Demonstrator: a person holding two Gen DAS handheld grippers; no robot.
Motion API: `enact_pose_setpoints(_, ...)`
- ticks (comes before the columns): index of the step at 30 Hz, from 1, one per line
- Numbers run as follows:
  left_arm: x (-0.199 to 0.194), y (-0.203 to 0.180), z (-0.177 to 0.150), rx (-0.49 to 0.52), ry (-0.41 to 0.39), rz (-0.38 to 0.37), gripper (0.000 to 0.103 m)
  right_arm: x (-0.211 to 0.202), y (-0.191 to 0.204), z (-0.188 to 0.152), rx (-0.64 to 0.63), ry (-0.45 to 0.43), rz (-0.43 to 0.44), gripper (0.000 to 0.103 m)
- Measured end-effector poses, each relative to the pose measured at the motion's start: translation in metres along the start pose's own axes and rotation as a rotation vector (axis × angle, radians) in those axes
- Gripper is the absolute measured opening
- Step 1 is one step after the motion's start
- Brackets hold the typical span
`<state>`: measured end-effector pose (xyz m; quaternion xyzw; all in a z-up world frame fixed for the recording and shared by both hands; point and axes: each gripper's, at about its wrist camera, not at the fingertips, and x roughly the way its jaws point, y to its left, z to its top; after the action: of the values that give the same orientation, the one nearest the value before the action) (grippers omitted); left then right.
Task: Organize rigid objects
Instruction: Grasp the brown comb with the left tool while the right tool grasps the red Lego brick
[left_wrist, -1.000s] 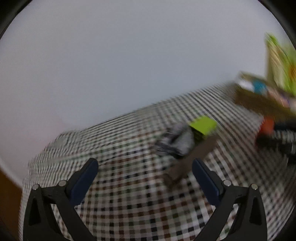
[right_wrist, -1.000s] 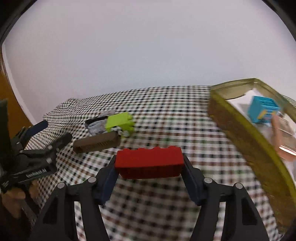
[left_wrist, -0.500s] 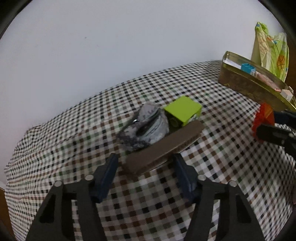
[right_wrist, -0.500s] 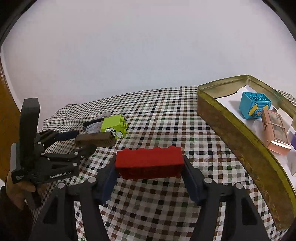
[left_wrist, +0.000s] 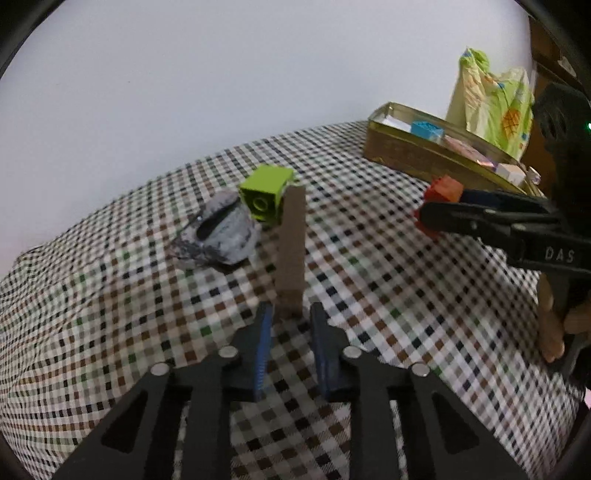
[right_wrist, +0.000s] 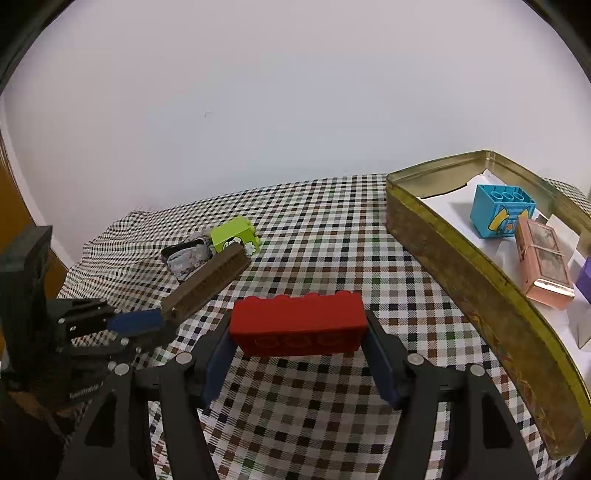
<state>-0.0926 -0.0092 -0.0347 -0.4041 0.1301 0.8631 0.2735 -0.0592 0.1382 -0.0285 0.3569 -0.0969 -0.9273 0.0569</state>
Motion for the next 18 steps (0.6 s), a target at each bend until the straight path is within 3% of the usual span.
enact_pose_setpoints(2, 0.004, -0.001, 0.005, -0.027, -0.013, 0.028, 0.053, -0.002, -0.003, 0.001, 0.008, -0.004, 0.004, 0.067)
enact_pose_setpoints(4, 0.005, -0.004, 0.010, -0.047, -0.030, 0.040, 0.057, -0.003, -0.005, 0.002, 0.016, -0.010, 0.006, 0.067)
enact_pose_setpoints(7, 0.005, -0.009, 0.020, -0.056, -0.047, 0.012, 0.057, -0.006, -0.007, 0.004, 0.027, -0.021, 0.011, 0.067)
enact_pose_setpoints(9, 0.011, -0.014, 0.027, -0.049, -0.029, 0.023, 0.046, -0.007, -0.009, 0.006, 0.035, -0.030, 0.012, 0.067)
enact_pose_setpoints(10, 0.019, -0.017, 0.032, -0.055, -0.009, 0.028, 0.033, -0.009, -0.010, 0.006, 0.041, -0.039, 0.009, 0.067)
enact_pose_setpoints(11, 0.026, -0.017, 0.036, -0.071, 0.011, 0.029, 0.028, -0.011, -0.011, 0.007, 0.042, -0.048, 0.005, 0.067)
enact_pose_setpoints(18, 0.044, -0.013, 0.054, -0.160, 0.029, 0.106, 0.028, -0.018, -0.017, 0.011, 0.054, -0.085, -0.021, 0.067)
